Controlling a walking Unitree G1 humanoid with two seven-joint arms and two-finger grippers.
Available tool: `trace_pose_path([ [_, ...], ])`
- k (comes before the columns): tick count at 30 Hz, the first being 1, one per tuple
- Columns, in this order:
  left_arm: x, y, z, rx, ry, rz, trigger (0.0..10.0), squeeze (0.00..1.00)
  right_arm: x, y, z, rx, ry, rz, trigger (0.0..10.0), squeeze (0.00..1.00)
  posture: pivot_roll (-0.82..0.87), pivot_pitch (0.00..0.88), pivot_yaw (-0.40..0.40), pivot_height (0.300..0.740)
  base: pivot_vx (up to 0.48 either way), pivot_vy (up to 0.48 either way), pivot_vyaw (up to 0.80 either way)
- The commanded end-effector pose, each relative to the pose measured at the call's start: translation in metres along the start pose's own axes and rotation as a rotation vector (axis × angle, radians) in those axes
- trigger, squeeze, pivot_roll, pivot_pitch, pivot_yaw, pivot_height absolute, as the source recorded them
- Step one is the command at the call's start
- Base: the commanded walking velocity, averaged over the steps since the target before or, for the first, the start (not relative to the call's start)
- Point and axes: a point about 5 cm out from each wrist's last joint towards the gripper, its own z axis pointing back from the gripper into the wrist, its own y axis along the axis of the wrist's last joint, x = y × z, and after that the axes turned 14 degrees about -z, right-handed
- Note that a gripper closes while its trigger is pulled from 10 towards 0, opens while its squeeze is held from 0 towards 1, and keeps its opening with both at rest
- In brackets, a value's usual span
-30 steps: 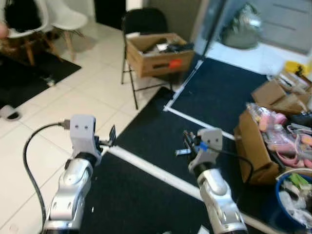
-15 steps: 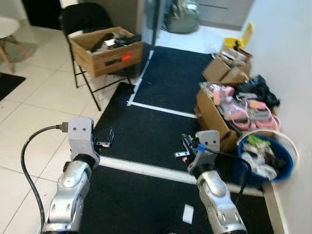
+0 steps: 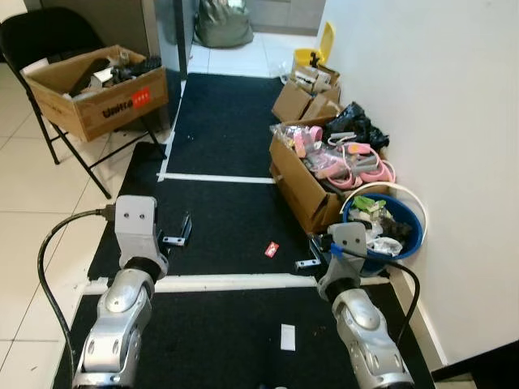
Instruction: Picking trash to rubbish bin
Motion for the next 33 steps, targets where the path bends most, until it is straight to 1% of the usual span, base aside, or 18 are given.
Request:
trace_pose_path([
  [1,0.004,-0.003,0.002,-0.003,-0.015,-0.008,10.0,0.00,0.003,-0.007,0.004,-0.037,-0.009,-0.002,10.0,0.00,0.06,0.139,-0.036,0.740,0.000,0.000,0.00],
  [5,0.001,-0.010,0.007,-0.027,0.016,0.008,10.0,0.00,0.005,-0.016,0.005,-0.076,-0.014,0.028,10.0,0.00,0.06,0.137,-0.038,0.740,0.000,0.000,0.00],
  [8,0.000,-0.011,0.007,-0.031,0.021,0.009,10.0,0.00,0.005,-0.016,0.005,-0.077,-0.015,0.029,10.0,0.00,0.06,0.141,-0.039,0.740,0.162,0.000,0.00],
  [11,-0.008,-0.023,0.012,-0.070,0.058,0.013,10.0,0.00,0.010,-0.021,0.004,-0.091,-0.046,0.020,10.0,0.00,0.07,0.137,-0.041,0.740,0.245,0.000,0.00],
  [14,-0.011,-0.027,0.014,-0.085,0.072,0.016,10.0,0.00,0.014,-0.023,0.004,-0.094,-0.065,0.007,10.0,0.00,0.07,0.136,-0.043,0.740,0.251,0.000,0.00],
  [20,-0.013,-0.031,0.016,-0.097,0.084,0.019,10.0,0.00,0.016,-0.024,0.003,-0.096,-0.079,-0.002,10.0,0.00,0.07,0.127,-0.047,0.740,0.268,0.000,0.00],
  [24,-0.016,-0.035,0.018,-0.111,0.099,0.030,10.0,0.00,0.018,-0.025,0.002,-0.096,-0.104,-0.027,10.0,0.00,0.07,0.127,-0.050,0.740,0.291,0.000,0.00],
  [33,-0.014,-0.037,0.018,-0.114,0.085,0.024,10.0,0.00,0.022,-0.023,0.002,-0.062,-0.125,-0.038,10.0,0.00,0.07,0.112,-0.044,0.740,0.288,0.000,0.00],
])
